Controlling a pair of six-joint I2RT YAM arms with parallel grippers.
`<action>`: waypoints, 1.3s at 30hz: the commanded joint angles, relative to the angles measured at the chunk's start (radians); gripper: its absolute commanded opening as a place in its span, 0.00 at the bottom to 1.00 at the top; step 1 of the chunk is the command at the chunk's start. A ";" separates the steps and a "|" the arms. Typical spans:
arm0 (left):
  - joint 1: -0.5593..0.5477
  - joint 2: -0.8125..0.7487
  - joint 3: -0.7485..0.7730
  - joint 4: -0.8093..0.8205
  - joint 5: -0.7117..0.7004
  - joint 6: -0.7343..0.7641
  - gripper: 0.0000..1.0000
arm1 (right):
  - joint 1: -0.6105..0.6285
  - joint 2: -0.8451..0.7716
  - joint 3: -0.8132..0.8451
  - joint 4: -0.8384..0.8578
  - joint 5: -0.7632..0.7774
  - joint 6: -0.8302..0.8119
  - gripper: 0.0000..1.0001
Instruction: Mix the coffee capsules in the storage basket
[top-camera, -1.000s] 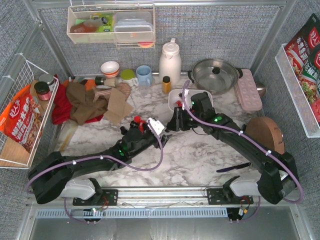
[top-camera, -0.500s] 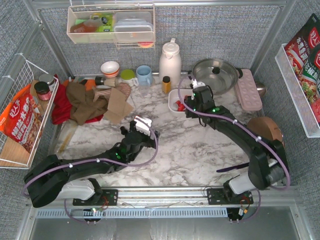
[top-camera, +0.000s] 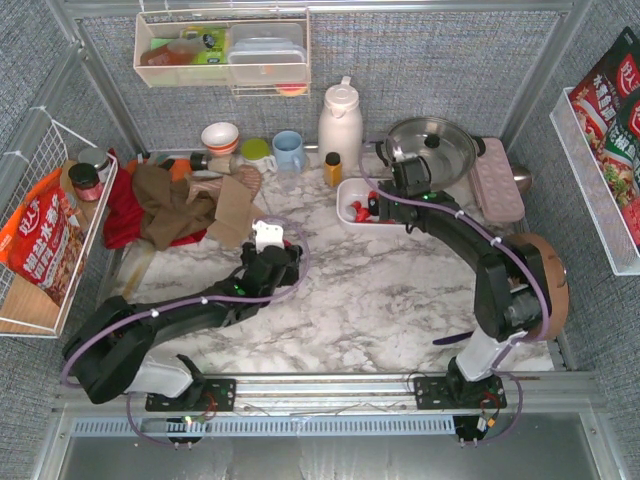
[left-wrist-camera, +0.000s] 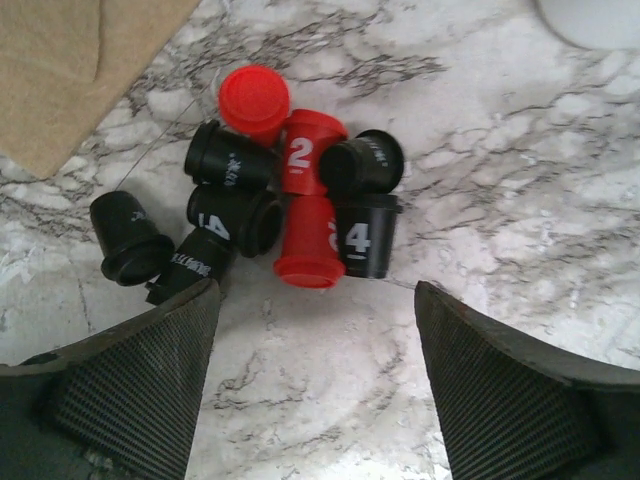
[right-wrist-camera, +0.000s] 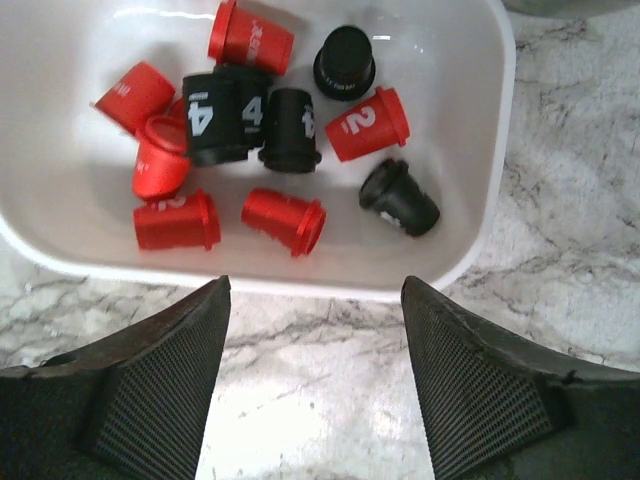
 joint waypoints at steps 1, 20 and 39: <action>0.047 0.033 0.025 -0.082 0.054 -0.071 0.85 | 0.004 -0.066 -0.041 -0.010 -0.044 0.009 0.74; 0.136 0.212 0.158 -0.104 0.212 -0.043 0.57 | 0.070 -0.222 -0.140 -0.012 -0.160 0.049 0.74; 0.168 0.314 0.182 -0.110 0.265 -0.033 0.46 | 0.086 -0.221 -0.140 -0.027 -0.195 0.053 0.74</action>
